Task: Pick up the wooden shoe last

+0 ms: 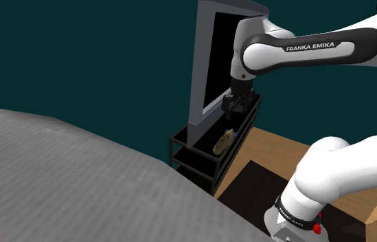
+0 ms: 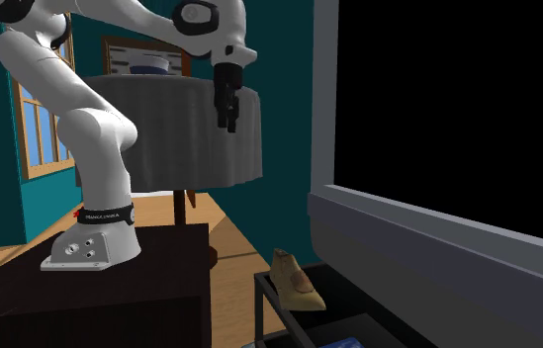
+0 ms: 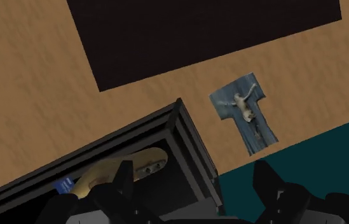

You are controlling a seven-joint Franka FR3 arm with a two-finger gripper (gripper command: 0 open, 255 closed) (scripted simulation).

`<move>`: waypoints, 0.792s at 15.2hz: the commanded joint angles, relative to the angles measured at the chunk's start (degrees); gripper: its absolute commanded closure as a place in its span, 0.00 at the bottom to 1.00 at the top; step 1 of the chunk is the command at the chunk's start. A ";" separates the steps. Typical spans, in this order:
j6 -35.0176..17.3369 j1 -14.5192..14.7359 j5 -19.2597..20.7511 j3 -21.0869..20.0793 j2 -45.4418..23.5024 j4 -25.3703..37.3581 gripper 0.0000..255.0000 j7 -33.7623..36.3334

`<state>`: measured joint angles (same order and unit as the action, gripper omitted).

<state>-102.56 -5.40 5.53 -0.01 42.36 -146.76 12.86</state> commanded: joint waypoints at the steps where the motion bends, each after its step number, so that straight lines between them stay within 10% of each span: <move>1: -5.97 -1.83 -0.01 0.93 -1.55 -2.59 0.00 2.76; 12: -37.95 -10.28 -1.71 5.26 -18.13 -9.15 0.00 16.54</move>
<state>-137.03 -14.90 4.05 4.67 26.49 -155.78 28.32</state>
